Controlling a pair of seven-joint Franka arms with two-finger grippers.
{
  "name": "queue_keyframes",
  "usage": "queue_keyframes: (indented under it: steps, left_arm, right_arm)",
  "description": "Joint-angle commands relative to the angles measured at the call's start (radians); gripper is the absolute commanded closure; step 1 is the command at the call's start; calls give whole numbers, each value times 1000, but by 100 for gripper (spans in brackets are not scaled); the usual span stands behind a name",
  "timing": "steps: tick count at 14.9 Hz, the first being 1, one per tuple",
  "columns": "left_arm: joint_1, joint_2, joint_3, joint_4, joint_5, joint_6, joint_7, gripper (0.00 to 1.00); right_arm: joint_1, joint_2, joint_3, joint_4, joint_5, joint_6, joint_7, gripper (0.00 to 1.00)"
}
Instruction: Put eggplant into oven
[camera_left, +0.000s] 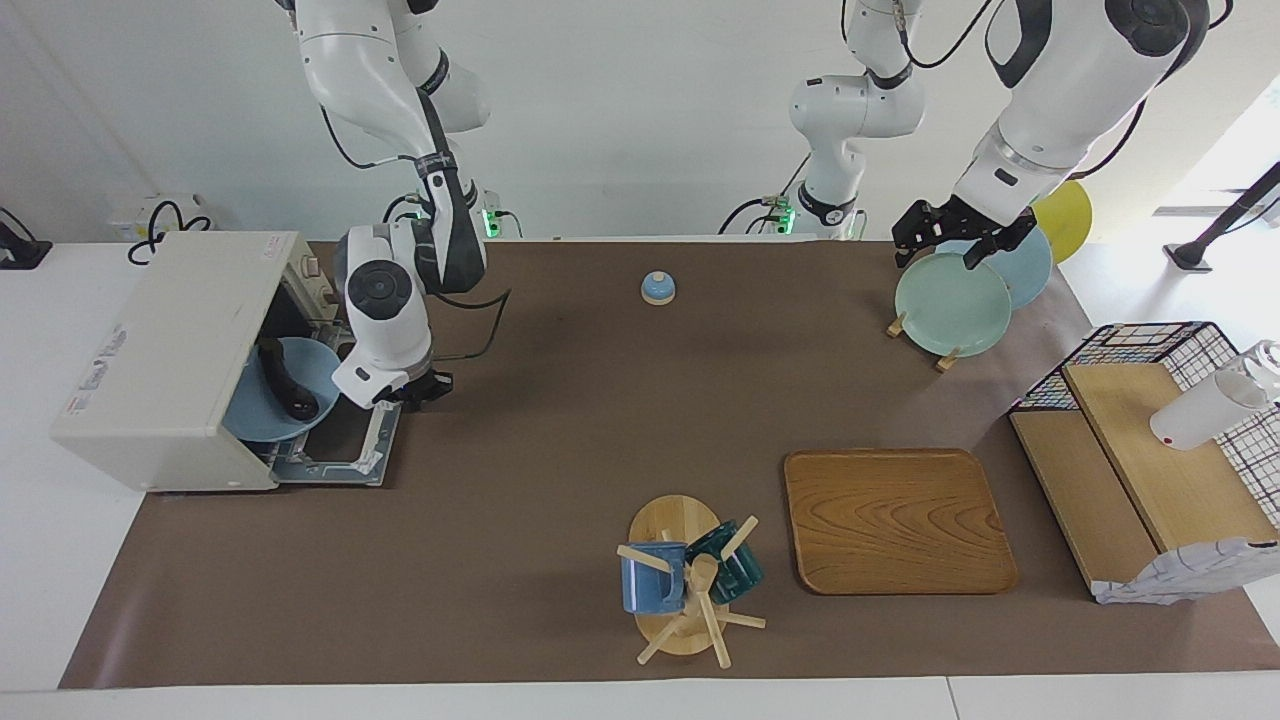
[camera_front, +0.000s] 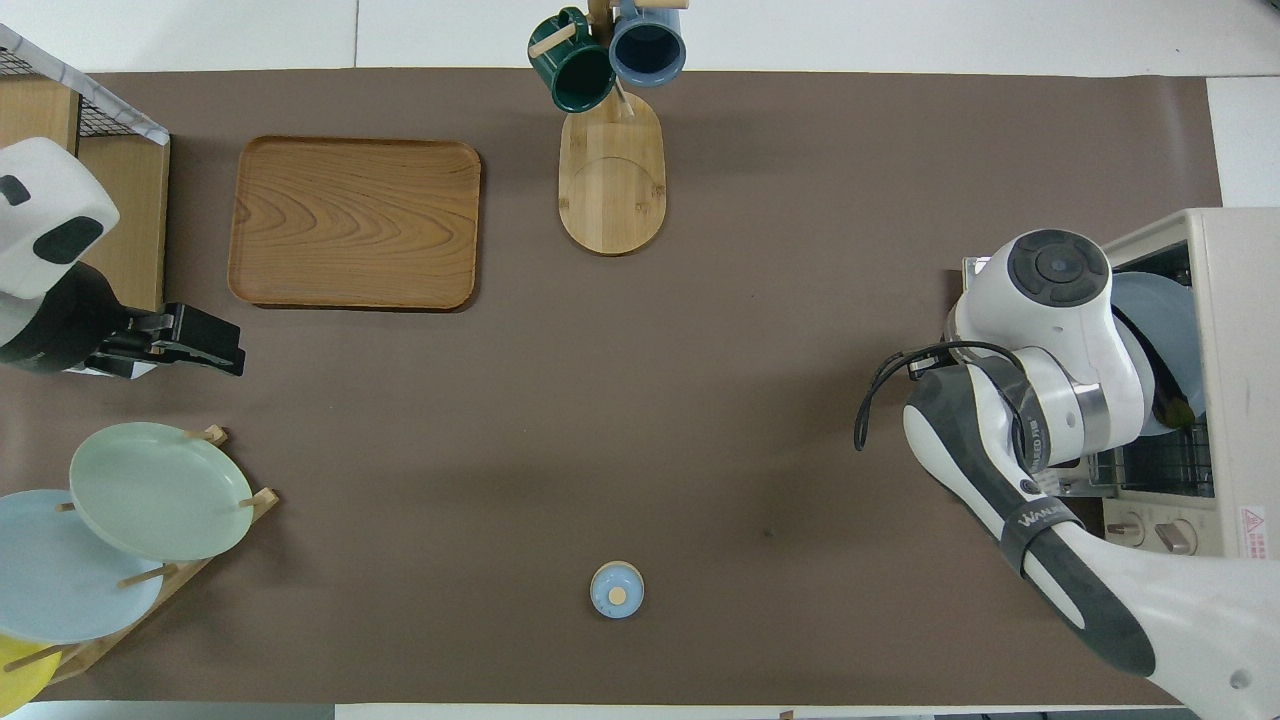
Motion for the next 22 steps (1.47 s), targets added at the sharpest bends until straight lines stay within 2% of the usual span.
queue_keyframes:
  steps: [1, 4, 12, 19, 21, 22]
  left_arm:
    - [9, -16, -6, -7, 16, -13, -3, 0]
    - [10, -16, -6, -7, 16, -13, -3, 0]
    - [10, -16, -6, -7, 16, -13, -3, 0]
    - [10, -16, -5, -7, 16, -13, -3, 0]
    - [9, -16, -5, -7, 16, -13, -3, 0]
    - [10, -16, -6, -7, 16, -13, -3, 0]
  right_arm:
    - [-10, -26, 6, -28, -41, 10, 0, 100]
    - [-12, -26, 6, -10, -110, -8, -7, 100]
    - [-108, -70, 3, 206, -124, -272, -245, 99]
    - [-199, -135, -2, 218, -119, -344, -398, 94]
    - [-194, -162, 6, 257, -96, -408, -389, 85]
    - [-182, -168, 10, 310, -40, -452, -385, 72]
